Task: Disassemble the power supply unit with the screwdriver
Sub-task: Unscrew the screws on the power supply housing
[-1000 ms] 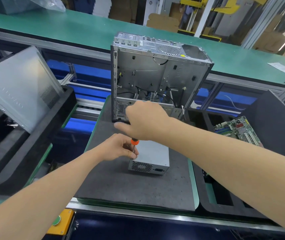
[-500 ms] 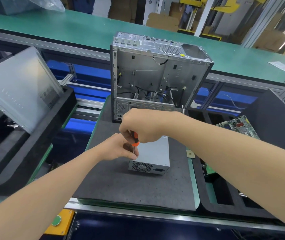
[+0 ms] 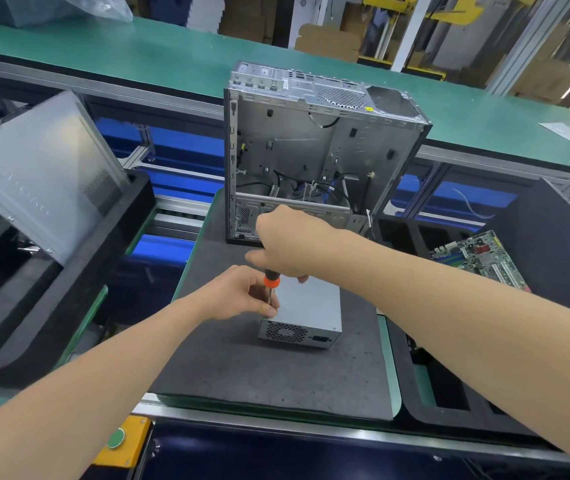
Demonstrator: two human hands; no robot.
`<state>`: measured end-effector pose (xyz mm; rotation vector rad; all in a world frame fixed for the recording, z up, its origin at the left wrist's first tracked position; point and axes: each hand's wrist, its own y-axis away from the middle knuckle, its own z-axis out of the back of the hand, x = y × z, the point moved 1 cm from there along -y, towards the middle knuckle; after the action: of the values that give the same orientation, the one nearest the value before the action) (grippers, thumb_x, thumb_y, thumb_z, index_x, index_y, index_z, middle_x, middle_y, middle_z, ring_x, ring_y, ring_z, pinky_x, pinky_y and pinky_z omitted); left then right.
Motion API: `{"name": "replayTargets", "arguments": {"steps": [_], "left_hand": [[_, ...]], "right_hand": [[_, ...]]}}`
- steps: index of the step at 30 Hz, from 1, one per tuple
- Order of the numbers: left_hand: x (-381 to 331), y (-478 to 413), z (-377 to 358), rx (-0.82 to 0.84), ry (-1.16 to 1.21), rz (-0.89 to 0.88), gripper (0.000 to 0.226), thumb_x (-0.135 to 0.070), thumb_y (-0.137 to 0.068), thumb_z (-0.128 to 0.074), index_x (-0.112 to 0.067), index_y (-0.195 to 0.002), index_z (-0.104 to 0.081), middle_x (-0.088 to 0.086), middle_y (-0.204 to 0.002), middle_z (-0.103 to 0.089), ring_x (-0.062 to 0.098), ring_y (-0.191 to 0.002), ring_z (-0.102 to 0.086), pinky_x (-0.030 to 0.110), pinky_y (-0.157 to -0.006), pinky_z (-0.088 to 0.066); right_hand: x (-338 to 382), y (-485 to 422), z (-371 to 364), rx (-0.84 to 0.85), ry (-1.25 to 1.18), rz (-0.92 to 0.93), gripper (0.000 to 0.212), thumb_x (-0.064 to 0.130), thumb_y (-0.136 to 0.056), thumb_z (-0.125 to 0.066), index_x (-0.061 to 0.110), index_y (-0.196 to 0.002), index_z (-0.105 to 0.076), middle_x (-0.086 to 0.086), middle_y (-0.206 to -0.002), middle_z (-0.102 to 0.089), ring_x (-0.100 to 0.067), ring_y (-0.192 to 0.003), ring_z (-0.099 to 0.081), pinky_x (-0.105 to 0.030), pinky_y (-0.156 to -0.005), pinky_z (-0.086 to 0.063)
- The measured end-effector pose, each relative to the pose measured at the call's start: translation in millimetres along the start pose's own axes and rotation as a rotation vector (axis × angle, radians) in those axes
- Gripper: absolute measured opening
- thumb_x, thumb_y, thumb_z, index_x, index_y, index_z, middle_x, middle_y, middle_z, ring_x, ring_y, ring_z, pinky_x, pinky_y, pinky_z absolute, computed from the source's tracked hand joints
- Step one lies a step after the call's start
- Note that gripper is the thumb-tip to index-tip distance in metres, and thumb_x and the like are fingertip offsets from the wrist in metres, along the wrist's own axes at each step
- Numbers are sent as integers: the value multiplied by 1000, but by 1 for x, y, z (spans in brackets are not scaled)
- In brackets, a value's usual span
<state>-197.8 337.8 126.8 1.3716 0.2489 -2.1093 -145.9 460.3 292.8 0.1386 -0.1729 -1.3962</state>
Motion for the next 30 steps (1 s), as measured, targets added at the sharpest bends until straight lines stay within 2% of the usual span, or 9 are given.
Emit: {"name": "replayTargets", "arguments": {"steps": [3,6,11,15,18,20,25,28,30], "left_hand": [[-1,2,0,-20,-25,-20,15,-22,-83,-87,-35,-84,-79,-13,-89,-80,5,-87,-74,9,-80,-51],[-1,3,-1,-25,-32,-41,14,-17,-83,-86,-29,-83,-80,-11,-87,-80,8,-84,-75,14,-80,-54],[-1,4,-4,-33,-116,-72,12,-14,-83,-85,-24,-86,-78,-12,-87,-79,9,-85,-75,21,-84,-58],[-1,4,-6,-52,-151,-98,14,-11,-82,-82,-24,-83,-77,-8,-83,-77,12,-82,-74,30,-84,-60],[-1,4,-9,-60,-127,-78,14,-11,-83,-80,-25,-82,-75,-11,-83,-76,11,-80,-72,26,-83,-58],[0,5,-10,-73,-117,-79,16,-11,-83,-80,-26,-81,-75,-9,-83,-77,11,-80,-72,26,-83,-57],[-2,6,-3,-14,-130,-74,17,-14,-85,-81,-29,-92,-78,-12,-90,-79,6,-88,-75,20,-88,-57],[-2,9,3,-16,-233,-114,27,-13,-83,-79,-33,-102,-79,-17,-99,-75,0,-96,-69,11,-87,-51],[-1,10,5,-9,-307,-140,29,-13,-83,-79,-32,-105,-79,-17,-100,-70,0,-97,-63,10,-84,-48]], "right_hand": [[-5,-2,7,69,58,135,27,33,-93,-66,15,-77,-53,-2,-75,-61,-25,-68,-66,-32,-53,-48],[-9,1,14,147,74,258,12,20,-84,-73,23,-82,-61,10,-80,-62,-14,-78,-60,-32,-61,-51],[-6,5,14,230,99,333,31,-5,-74,-58,24,-72,-66,8,-75,-66,-15,-77,-62,-25,-54,-41],[-2,3,12,173,129,352,7,20,-84,-69,19,-91,-67,9,-81,-61,-20,-92,-59,-32,-65,-50],[-2,1,4,-33,127,129,45,59,-91,-61,19,-74,-50,1,-76,-50,-23,-70,-55,-31,-52,-38],[0,2,-1,-131,115,-19,59,66,-97,-50,17,-65,-39,-1,-68,-43,-19,-53,-46,-28,-47,-30],[-2,2,-3,-67,90,15,41,36,-102,-58,12,-72,-42,-5,-75,-46,-24,-58,-48,-27,-48,-30],[-1,3,1,-29,85,137,12,22,-92,-64,13,-85,-60,-4,-79,-51,-33,-78,-61,-31,-56,-43],[-2,5,5,4,61,208,7,17,-86,-67,19,-84,-62,2,-80,-57,-30,-86,-63,-34,-61,-50]]}}
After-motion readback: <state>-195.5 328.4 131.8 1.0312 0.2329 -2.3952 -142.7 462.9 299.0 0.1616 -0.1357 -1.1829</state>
